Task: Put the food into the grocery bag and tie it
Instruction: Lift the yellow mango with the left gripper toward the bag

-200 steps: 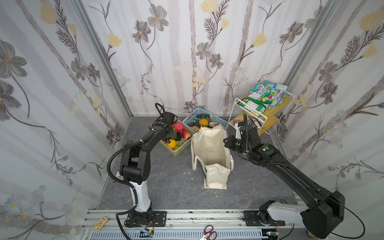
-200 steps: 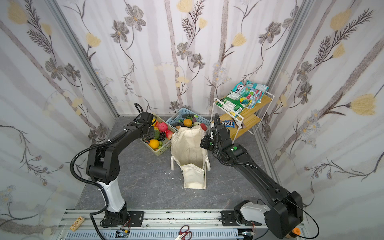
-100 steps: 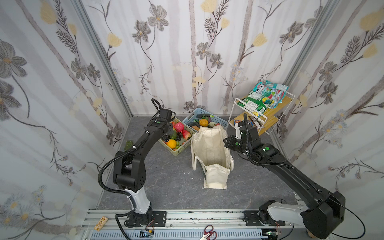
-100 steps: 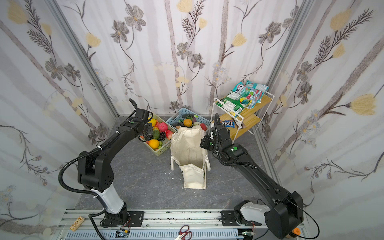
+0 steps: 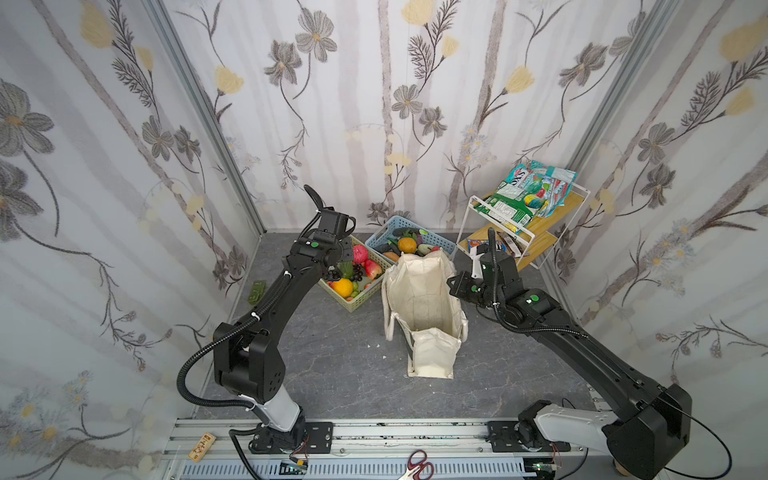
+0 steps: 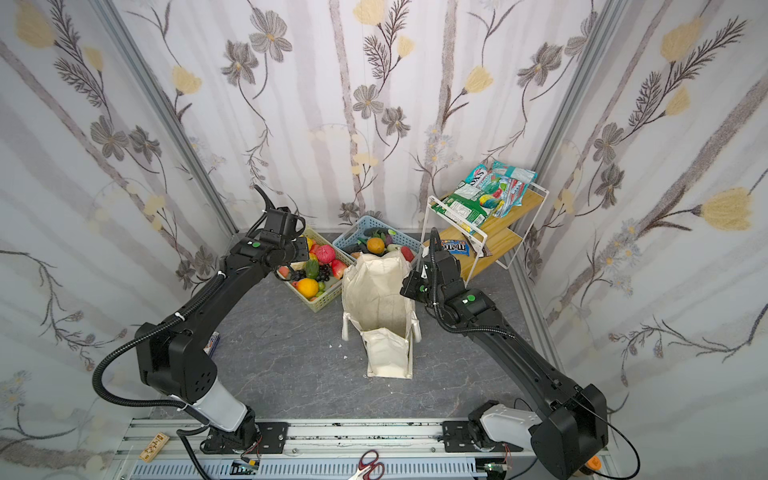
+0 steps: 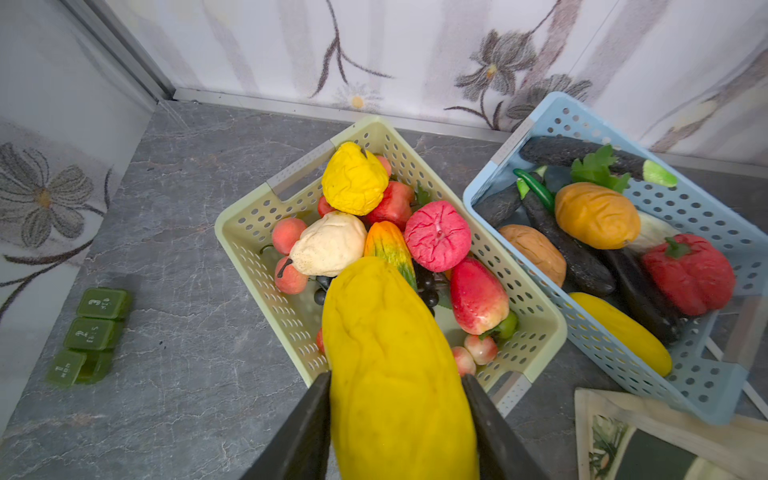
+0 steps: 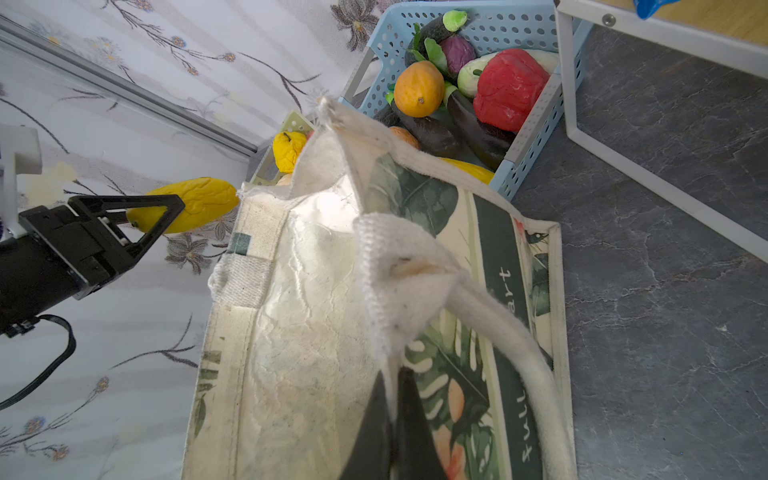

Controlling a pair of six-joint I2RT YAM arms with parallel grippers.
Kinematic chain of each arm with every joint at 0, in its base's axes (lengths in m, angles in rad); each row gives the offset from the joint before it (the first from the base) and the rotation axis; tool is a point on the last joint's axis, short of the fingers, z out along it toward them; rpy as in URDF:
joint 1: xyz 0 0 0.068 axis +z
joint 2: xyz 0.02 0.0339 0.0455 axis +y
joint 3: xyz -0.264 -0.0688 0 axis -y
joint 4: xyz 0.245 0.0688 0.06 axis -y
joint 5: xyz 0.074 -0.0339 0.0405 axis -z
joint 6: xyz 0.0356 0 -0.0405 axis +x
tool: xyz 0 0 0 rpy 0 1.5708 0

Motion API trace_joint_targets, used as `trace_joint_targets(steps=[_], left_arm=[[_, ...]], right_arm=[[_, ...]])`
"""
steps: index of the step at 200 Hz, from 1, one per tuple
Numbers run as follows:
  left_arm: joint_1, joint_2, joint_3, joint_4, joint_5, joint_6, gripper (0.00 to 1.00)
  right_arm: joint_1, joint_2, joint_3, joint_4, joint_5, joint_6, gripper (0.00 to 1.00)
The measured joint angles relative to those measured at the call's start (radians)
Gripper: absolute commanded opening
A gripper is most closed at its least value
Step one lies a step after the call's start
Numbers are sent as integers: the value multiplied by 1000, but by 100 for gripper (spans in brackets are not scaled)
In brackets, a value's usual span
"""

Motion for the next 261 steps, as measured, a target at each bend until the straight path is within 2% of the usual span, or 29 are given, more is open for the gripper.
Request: trace_joint_targets(steps=[52,127,180,261], left_arm=[[-56,-56,40,-2,39,-27,49],[-142,-155,47,14,124,-129,50],[-198,-185,47,21,197,-197,50],[-292,-192,21,43,300,-231,50]], right_arm=[[0,0,0,3,3,0,5],[0,11,1,14,5,0,5],[0,25,10,20,6,0,4],[0,57,36,21,6,0,4]])
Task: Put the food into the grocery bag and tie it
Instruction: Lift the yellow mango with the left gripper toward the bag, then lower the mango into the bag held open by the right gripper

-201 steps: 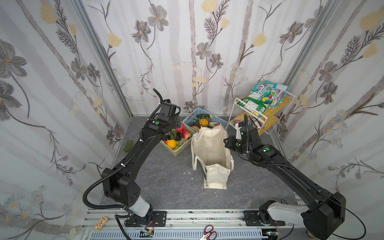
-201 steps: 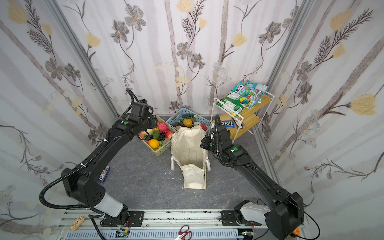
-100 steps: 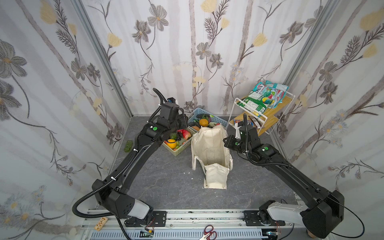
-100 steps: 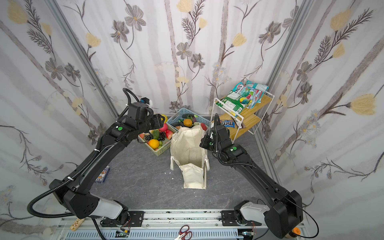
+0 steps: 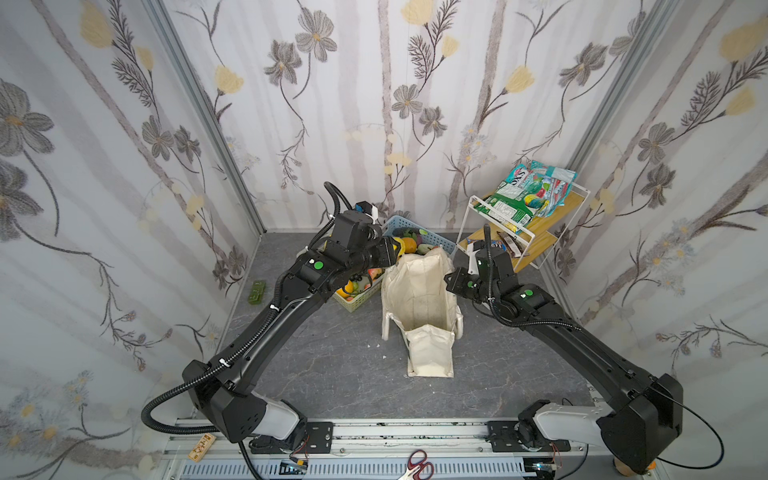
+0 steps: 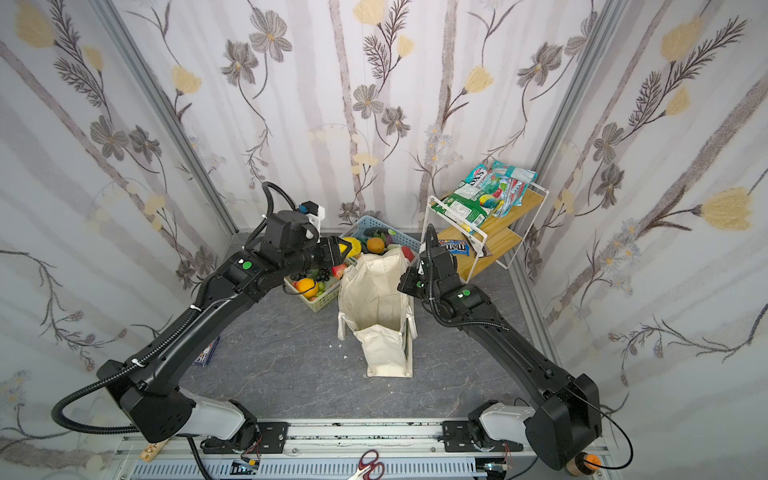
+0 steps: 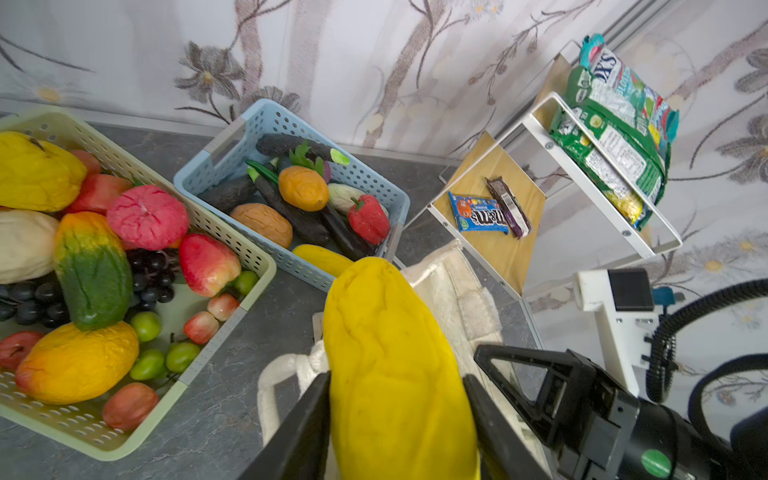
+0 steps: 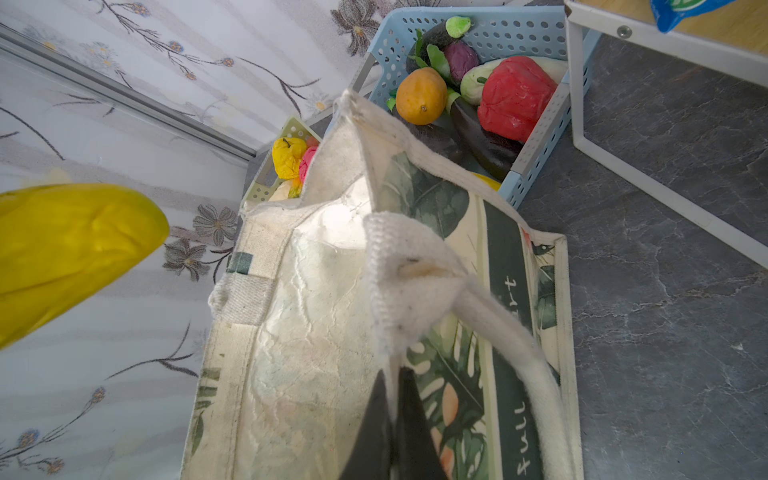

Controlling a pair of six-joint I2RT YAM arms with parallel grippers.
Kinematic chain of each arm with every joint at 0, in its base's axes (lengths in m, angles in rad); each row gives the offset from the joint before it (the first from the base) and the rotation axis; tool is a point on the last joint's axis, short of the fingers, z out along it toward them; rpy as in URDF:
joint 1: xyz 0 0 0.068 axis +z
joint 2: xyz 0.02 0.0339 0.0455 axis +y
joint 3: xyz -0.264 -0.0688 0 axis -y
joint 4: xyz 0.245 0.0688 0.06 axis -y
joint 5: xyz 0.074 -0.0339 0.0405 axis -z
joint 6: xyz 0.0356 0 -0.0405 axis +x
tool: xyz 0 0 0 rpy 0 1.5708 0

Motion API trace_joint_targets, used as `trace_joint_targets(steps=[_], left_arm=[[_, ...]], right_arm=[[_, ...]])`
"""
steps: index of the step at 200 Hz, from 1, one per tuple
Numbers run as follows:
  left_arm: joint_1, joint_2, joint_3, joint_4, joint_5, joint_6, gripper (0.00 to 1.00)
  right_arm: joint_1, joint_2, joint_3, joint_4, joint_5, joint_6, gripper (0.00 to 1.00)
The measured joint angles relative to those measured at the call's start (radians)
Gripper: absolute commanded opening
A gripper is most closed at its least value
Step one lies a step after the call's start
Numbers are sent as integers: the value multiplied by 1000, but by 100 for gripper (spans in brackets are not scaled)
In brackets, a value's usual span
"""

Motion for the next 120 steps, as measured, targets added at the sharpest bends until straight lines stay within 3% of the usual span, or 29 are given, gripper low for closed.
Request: trace_joint_targets(steps=[120], left_arm=[[-120,81,-89,16,52,34,50]], right_arm=[[1,23,35,-13,-3,-2,4]])
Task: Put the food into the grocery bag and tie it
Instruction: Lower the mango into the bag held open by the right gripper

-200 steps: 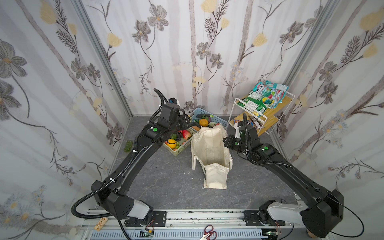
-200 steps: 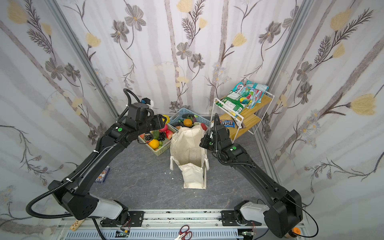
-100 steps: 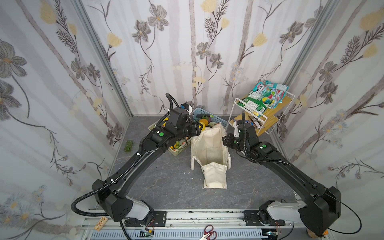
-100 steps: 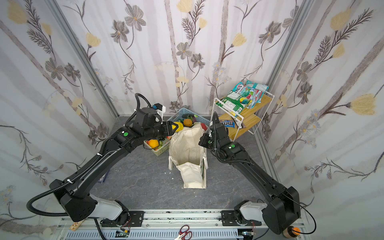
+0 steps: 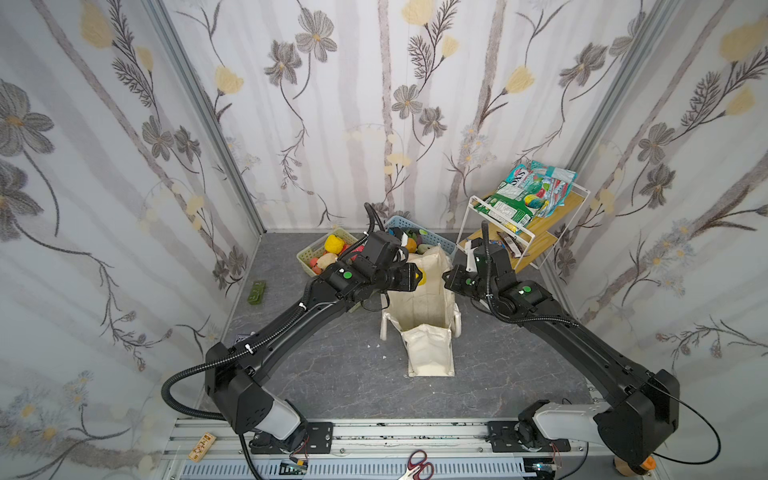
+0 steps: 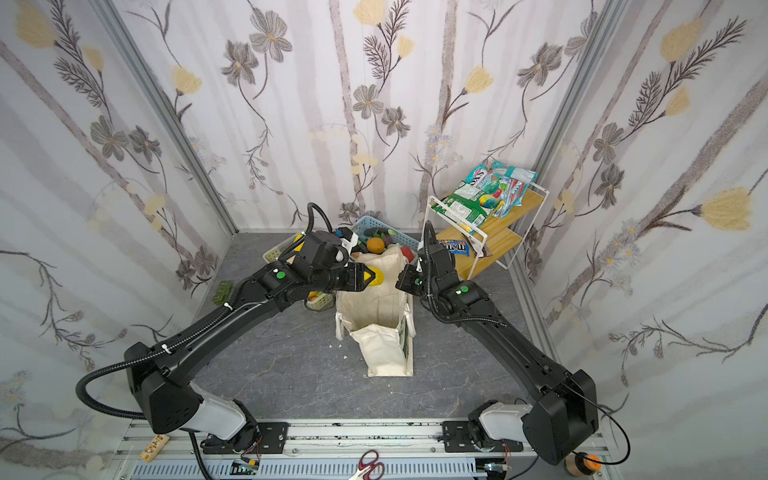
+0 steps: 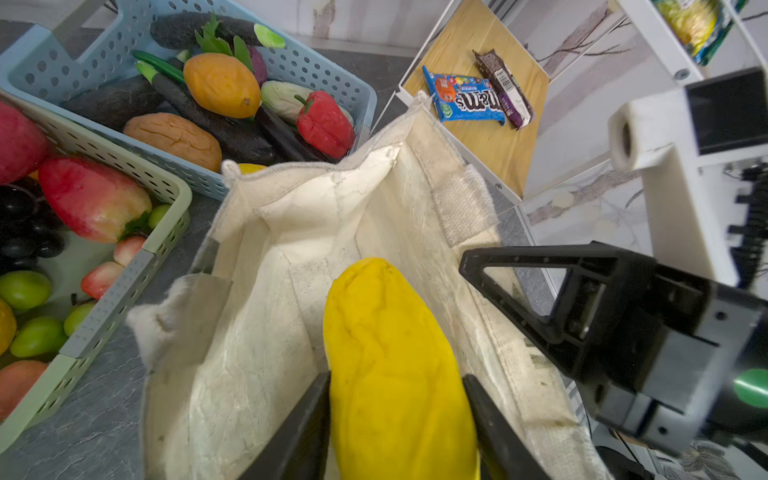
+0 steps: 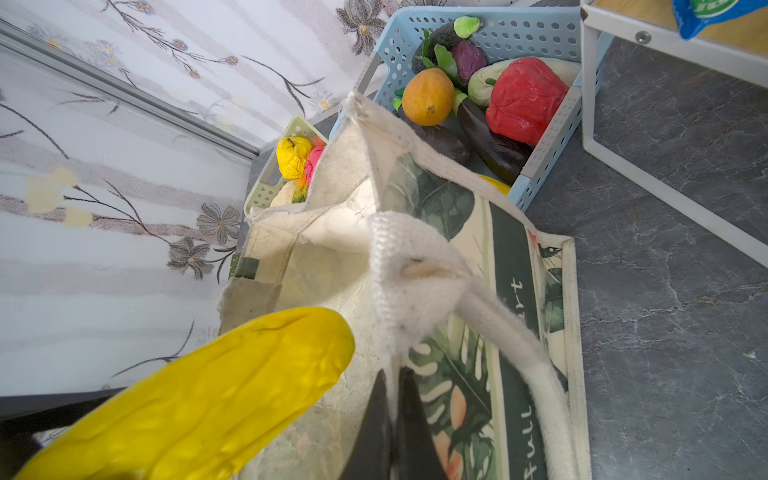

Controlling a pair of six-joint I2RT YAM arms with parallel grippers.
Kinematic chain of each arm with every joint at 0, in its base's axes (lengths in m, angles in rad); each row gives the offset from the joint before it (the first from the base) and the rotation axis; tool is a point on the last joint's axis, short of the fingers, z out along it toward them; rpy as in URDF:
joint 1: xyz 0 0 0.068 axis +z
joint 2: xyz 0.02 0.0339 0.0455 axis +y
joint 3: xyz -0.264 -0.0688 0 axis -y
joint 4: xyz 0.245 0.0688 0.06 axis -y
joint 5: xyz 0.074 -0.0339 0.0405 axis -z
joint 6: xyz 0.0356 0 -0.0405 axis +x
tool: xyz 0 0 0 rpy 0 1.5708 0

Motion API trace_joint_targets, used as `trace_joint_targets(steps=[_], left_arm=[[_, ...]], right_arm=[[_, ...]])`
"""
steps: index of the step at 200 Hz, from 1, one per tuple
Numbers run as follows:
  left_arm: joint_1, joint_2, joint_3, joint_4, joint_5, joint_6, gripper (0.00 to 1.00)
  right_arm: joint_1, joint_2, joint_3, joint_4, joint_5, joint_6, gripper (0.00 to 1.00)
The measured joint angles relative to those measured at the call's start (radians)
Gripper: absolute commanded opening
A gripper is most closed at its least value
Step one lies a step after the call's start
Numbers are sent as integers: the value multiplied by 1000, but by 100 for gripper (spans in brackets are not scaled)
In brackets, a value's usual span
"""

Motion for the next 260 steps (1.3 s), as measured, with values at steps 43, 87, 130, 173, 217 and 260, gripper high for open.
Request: trace_joint_targets(steps=[43,87,130,173,217,260], left_arm=[[-16,68,-9,8,-1,8,50],[-34,147,-8,21,-31,31,49],[-49,229,10,12,-84,101,49],[-52,293,32,13,-116,130,49],[-52,349,53,16,-130,138,51],[-52,396,58,21,-143,142,53]], right_arm=[[0,-5,-1,-3,0,-7,4],[3,-19,-14,-9,-6,-14,4],[5,-23,-23,1,-9,-14,4],[5,-23,-24,5,-14,-14,4],[8,-29,-33,8,-14,-13,4],[12,-39,-50,18,-14,-13,3]])
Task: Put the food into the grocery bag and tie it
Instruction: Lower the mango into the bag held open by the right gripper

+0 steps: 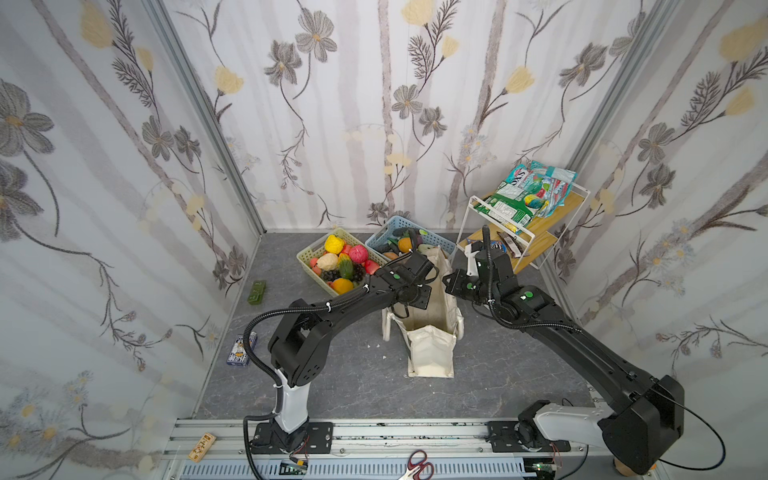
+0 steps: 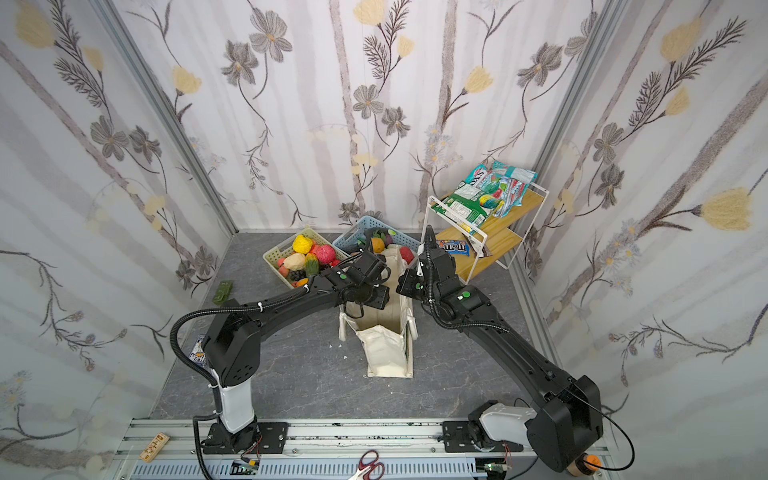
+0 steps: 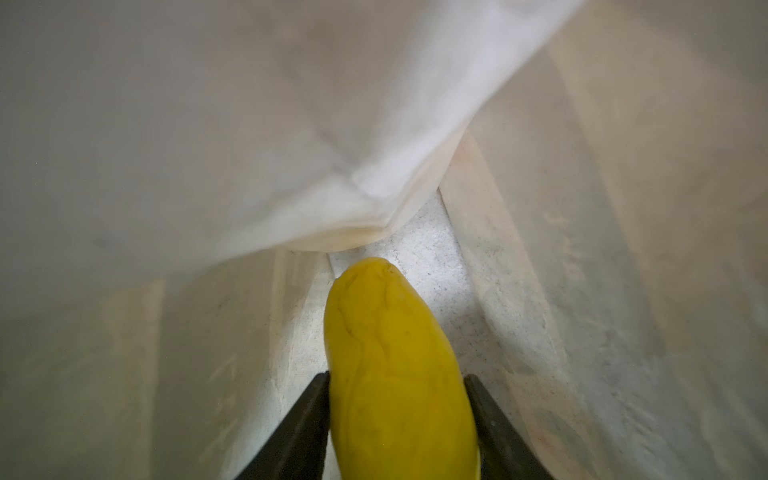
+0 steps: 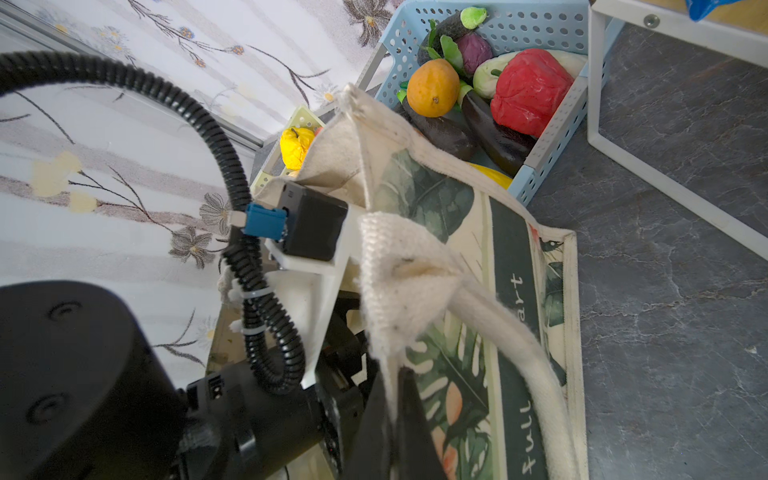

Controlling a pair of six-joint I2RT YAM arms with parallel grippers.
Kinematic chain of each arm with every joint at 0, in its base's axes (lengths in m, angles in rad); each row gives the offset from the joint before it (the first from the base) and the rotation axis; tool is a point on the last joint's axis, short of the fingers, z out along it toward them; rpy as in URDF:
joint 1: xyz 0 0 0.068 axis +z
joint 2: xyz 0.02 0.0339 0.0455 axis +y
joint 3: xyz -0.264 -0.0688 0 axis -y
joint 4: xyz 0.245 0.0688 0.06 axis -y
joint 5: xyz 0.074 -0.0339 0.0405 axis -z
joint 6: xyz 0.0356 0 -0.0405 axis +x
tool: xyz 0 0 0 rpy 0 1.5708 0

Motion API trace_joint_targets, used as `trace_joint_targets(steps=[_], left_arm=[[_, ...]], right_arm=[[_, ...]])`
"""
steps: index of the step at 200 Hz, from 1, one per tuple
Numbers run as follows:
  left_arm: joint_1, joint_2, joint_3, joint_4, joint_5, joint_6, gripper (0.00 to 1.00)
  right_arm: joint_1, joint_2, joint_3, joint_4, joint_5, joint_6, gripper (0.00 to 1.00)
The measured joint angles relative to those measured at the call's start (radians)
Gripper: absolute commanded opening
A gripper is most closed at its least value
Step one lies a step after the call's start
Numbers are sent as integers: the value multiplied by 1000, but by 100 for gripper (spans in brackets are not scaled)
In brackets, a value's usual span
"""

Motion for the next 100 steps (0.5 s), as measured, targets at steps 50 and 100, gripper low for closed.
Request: trace_joint_targets(steps=[50,100], left_arm=[[0,29,-8,23,-10,7,65],[0,24,-19,30,-9,3,72]], right_arm=[[6,-15,-16,2,4,7,3],[13,-30,-33,4,19,14,3]])
